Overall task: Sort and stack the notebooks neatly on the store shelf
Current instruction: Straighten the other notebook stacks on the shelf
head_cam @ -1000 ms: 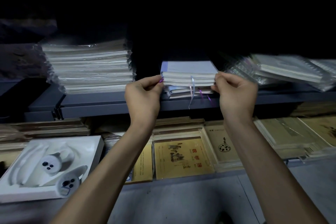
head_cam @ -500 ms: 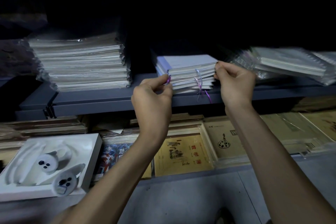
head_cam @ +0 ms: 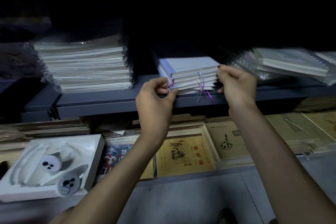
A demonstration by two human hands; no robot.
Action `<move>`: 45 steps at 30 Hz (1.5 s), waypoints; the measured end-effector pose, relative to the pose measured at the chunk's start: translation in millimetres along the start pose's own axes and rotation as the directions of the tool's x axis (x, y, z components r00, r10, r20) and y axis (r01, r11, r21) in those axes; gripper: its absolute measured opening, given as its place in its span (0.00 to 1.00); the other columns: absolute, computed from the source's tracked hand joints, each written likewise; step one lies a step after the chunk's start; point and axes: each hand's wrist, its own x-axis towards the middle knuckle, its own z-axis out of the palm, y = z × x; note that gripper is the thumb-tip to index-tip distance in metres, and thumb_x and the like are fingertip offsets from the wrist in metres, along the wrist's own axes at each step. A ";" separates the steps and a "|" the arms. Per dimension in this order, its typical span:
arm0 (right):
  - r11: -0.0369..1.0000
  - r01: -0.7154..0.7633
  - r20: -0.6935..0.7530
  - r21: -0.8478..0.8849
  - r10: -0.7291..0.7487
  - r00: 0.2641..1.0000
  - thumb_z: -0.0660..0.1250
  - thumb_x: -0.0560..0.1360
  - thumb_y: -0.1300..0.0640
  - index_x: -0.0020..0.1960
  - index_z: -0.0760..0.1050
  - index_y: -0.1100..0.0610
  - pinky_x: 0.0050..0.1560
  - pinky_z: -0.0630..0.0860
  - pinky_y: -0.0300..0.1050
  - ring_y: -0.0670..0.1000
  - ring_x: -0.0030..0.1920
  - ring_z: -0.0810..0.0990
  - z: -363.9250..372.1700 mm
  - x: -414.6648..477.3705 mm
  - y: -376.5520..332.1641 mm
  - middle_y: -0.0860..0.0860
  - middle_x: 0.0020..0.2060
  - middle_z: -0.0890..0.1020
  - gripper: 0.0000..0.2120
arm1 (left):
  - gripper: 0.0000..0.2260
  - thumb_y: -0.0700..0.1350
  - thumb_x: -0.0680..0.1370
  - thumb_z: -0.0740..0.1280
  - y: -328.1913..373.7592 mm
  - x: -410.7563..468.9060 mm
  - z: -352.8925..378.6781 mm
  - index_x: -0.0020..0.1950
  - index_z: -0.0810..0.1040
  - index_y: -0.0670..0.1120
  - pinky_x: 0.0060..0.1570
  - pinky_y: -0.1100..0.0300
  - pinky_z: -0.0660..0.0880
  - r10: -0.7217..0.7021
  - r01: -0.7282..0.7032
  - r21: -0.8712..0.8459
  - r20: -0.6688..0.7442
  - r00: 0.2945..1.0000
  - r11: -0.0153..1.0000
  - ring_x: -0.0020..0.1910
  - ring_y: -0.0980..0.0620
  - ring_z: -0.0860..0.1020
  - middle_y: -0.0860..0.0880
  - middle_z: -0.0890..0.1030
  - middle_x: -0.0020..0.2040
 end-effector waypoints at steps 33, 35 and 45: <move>0.998 0.045 -0.046 0.037 -0.043 0.998 0.66 0.76 0.73 0.64 0.82 0.58 0.63 0.77 0.36 0.42 0.55 0.84 12.1 -46.7 -21.3 0.49 0.54 0.86 0.20 | 0.13 0.41 0.79 0.75 -9.2 42.0 -17.2 0.64 0.85 0.48 0.62 0.63 0.77 0.011 0.003 -0.163 0.083 0.996 0.987 0.56 0.57 0.83 0.55 0.84 0.56; 0.998 0.052 -0.036 0.018 -0.051 0.998 0.65 0.76 0.73 0.65 0.81 0.58 0.57 0.78 0.30 0.41 0.54 0.83 11.9 -48.7 -19.6 0.48 0.54 0.85 0.21 | 0.14 0.42 0.79 0.76 -11.8 42.4 -18.3 0.64 0.85 0.48 0.63 0.65 0.76 0.019 -0.007 -0.107 0.110 0.994 0.994 0.58 0.60 0.82 0.56 0.84 0.57; 0.997 0.039 0.084 -0.073 -0.033 0.996 0.62 0.76 0.76 0.64 0.81 0.55 0.58 0.78 0.31 0.40 0.56 0.82 -0.6 -47.9 -12.0 0.49 0.55 0.84 0.24 | 0.15 0.41 0.78 0.76 -11.0 39.8 -18.4 0.65 0.85 0.45 0.62 0.62 0.79 -0.014 0.012 0.026 0.076 0.997 1.000 0.53 0.62 0.83 0.54 0.86 0.55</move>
